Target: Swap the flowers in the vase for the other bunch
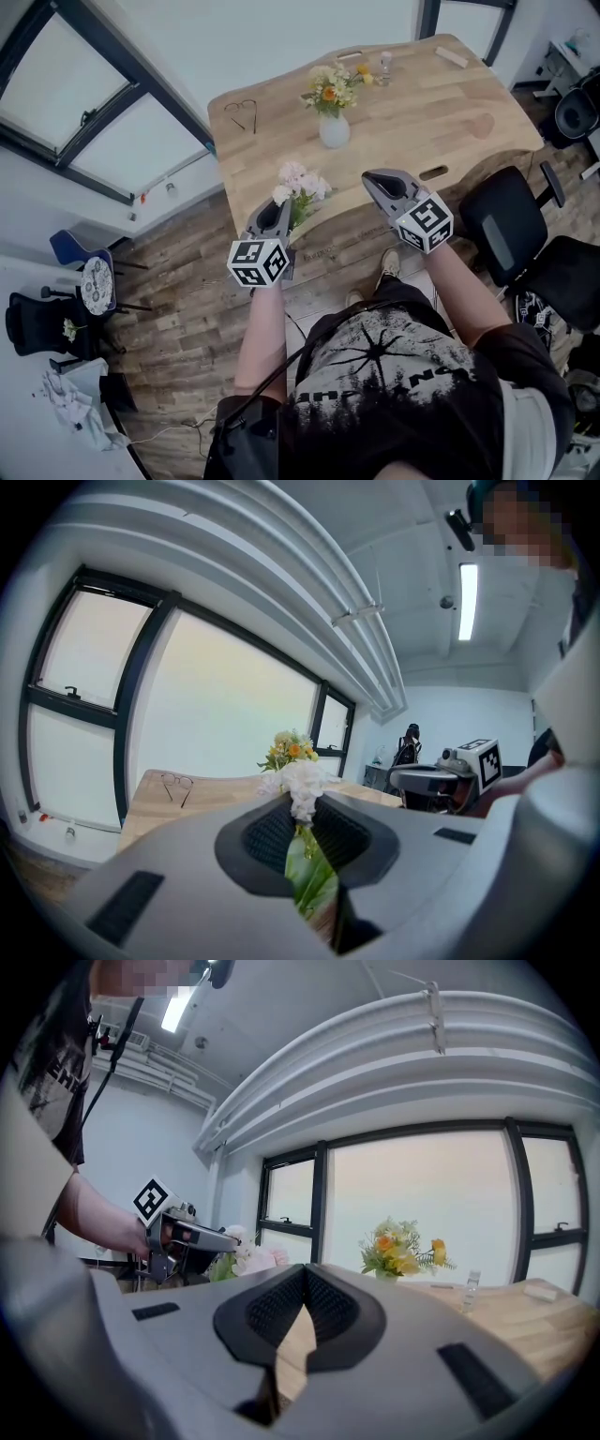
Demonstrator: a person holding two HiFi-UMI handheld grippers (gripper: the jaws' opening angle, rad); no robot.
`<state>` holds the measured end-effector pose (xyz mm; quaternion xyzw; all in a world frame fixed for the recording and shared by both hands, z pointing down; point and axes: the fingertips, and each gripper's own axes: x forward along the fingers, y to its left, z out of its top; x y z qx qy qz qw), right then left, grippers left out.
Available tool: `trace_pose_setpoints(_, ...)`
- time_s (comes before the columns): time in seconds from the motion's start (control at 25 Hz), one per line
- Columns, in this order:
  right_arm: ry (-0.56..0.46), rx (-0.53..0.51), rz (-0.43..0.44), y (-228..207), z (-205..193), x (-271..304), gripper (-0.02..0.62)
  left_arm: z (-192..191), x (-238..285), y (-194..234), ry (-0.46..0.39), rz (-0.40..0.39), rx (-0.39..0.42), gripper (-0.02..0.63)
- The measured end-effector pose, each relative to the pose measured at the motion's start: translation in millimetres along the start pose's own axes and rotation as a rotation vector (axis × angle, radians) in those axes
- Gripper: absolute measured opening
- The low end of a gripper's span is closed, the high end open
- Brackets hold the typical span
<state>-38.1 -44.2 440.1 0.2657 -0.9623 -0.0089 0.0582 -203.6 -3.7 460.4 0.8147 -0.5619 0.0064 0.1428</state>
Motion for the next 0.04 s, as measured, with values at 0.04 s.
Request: trace_pose_setpoints(0.04, -0.001, 0.000, -0.001, -0.2, 0.5, -0.7, 0.017, 0.1, -0.1, -0.5, 0.000, 0.000, 0.000, 0.058)
